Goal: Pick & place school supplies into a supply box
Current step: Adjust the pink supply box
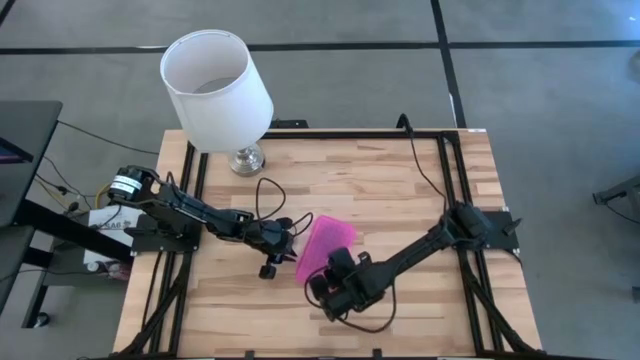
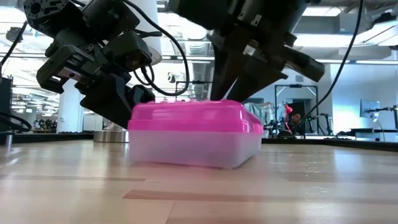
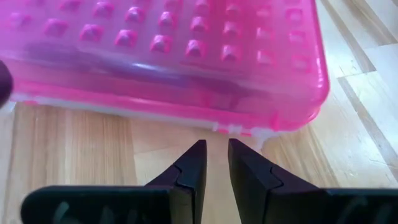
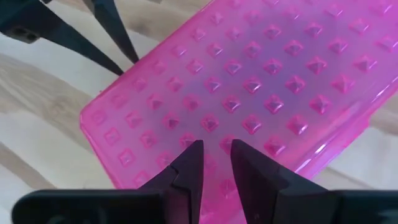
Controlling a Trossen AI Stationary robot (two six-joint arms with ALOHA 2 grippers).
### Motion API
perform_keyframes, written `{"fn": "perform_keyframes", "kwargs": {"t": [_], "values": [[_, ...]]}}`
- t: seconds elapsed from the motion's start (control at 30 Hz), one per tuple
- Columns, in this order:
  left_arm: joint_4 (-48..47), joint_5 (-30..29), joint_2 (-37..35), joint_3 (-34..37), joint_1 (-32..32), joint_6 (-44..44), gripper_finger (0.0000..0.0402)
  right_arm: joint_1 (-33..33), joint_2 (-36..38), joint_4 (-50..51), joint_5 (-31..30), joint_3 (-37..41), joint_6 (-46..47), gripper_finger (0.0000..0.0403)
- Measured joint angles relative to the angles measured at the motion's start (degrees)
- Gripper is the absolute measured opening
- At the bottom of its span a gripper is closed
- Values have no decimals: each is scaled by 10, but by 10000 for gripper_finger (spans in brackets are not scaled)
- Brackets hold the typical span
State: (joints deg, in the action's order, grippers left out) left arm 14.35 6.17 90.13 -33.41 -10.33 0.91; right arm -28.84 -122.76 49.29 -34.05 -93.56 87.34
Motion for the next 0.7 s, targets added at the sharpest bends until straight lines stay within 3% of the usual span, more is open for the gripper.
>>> {"fn": "perform_keyframes", "kwargs": {"t": [0.47, 0.7], "values": [[0, 0, 0, 0, 0, 4, 61, 38, 5, -3, 16, 2, -124, 82], [3, 1, 0, 0, 0, 5, 61, 29, 30, 35, -40, 4, -112, 81]]}}
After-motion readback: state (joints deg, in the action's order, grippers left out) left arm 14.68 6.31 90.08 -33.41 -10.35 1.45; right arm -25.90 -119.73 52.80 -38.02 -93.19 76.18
